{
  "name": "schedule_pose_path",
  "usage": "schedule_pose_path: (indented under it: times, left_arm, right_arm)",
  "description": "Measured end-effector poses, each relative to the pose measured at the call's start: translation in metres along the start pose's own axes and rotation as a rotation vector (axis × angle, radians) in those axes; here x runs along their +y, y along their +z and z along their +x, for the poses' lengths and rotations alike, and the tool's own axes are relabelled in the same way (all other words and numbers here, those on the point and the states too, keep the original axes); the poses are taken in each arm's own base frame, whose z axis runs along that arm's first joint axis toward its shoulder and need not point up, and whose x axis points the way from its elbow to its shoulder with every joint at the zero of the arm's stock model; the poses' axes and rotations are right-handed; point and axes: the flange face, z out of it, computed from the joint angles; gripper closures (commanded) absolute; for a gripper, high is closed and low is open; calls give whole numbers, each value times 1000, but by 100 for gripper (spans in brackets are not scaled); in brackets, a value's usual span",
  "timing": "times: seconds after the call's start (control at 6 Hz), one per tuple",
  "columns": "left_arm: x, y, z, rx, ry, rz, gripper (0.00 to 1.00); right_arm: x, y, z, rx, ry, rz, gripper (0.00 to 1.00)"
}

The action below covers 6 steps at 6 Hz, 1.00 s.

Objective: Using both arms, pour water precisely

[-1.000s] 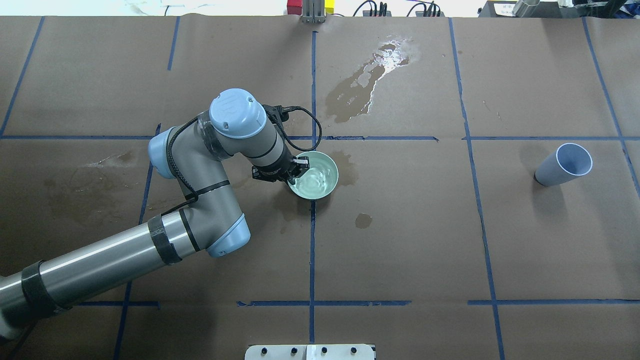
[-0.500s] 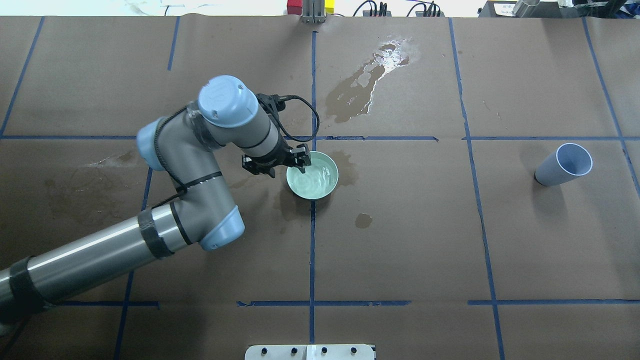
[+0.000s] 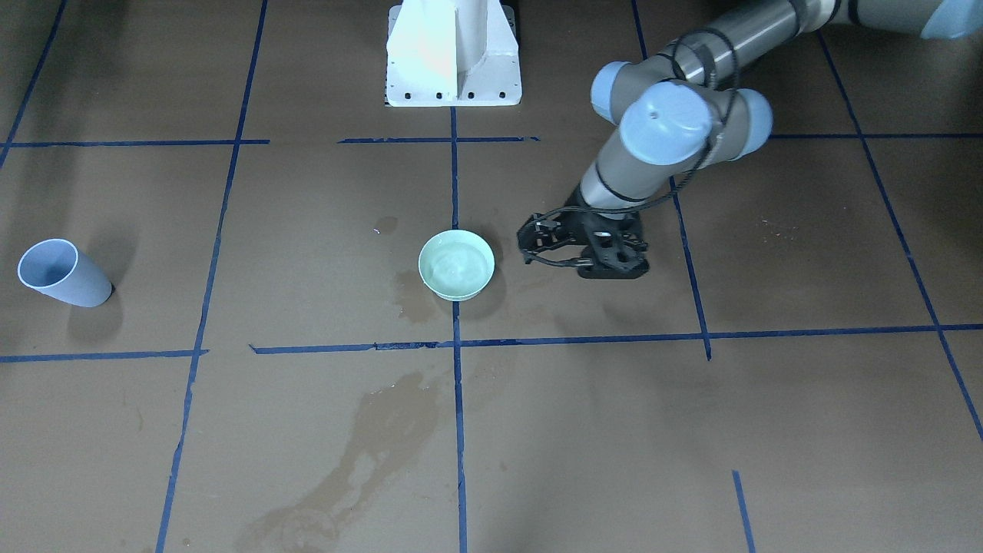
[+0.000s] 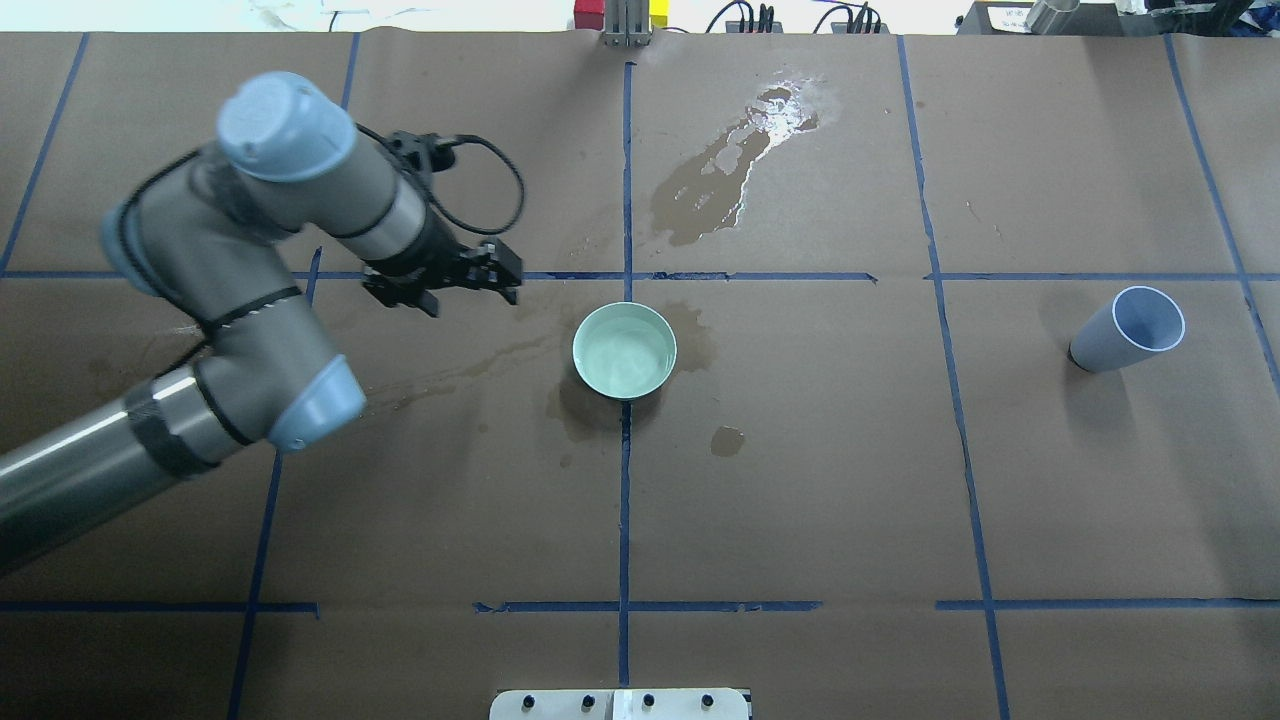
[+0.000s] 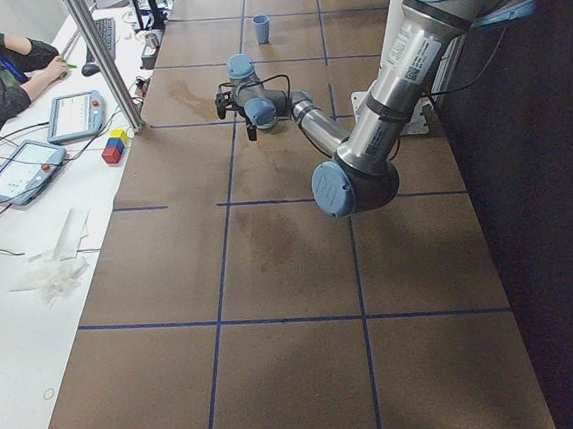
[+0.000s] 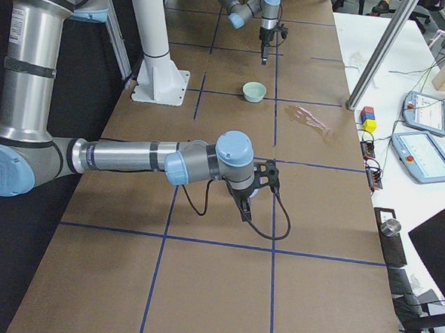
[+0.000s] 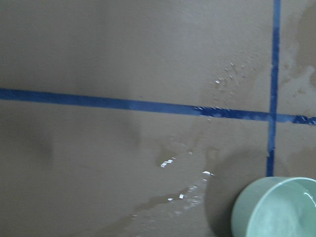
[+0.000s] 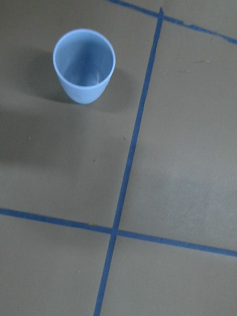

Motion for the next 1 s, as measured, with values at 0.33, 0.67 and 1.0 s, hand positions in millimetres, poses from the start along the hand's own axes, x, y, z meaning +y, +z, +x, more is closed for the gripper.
schedule_pose_path:
  times: [0.33, 0.67, 1.0]
  left_arm:
    - [-7, -18, -34, -8, 39, 7, 0]
    - [-8, -19, -39, -9, 39, 4, 0]
    - [-8, -19, -40, -11, 36, 4, 0]
  right_arm:
    - [-11, -10, -74, -57, 31, 7, 0]
    - [-16, 9, -135, -68, 127, 30, 0]
    - [15, 56, -170, -18, 152, 139, 1]
